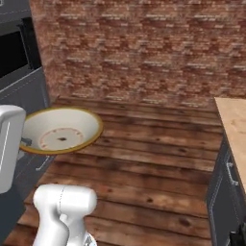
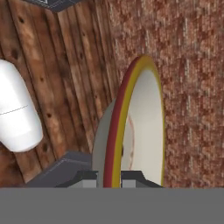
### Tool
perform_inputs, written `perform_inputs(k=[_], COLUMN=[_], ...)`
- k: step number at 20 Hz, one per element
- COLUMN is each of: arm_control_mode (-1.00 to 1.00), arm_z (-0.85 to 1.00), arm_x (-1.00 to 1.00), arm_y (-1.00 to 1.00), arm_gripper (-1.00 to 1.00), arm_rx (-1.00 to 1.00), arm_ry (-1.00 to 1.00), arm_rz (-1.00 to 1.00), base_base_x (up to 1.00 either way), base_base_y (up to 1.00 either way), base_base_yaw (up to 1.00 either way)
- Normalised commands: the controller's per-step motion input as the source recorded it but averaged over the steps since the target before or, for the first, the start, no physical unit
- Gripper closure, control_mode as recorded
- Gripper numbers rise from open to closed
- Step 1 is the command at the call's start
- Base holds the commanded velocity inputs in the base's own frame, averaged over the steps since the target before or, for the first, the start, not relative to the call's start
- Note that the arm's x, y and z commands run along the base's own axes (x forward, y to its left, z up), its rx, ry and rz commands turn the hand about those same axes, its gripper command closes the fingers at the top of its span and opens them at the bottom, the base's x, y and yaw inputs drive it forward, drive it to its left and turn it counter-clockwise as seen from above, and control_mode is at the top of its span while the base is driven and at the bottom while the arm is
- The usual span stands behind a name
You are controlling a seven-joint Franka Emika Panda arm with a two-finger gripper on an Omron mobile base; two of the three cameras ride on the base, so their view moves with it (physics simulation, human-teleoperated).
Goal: Pick up the bowls from the cabinet and place each bowl in front of a stool on the dining counter.
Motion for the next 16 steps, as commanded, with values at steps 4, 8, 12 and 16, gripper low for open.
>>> perform_inputs(k=[4, 8, 12, 16], arm_control_mode=[1.00, 1.00, 1.00, 1.00], arm_z=[0.00, 0.00, 0.00, 0.00], arm_x=[0.00, 0.00, 0.00, 0.00], arm_y=[0.00, 0.00, 0.00, 0.00], arm_gripper=[1.00, 1.00, 1.00, 1.00], arm_rx=[0.00, 0.00, 0.00, 0.00], arm_ry=[0.00, 0.00, 0.00, 0.00], arm_rz=[0.00, 0.00, 0.00, 0.00], base_base_x=[1.00, 1.00, 1.00, 1.00], base_base_y=[0.14, 0.08, 0.25, 0.35], base_base_yaw=[-0.06, -0.10, -0.19, -0.24])
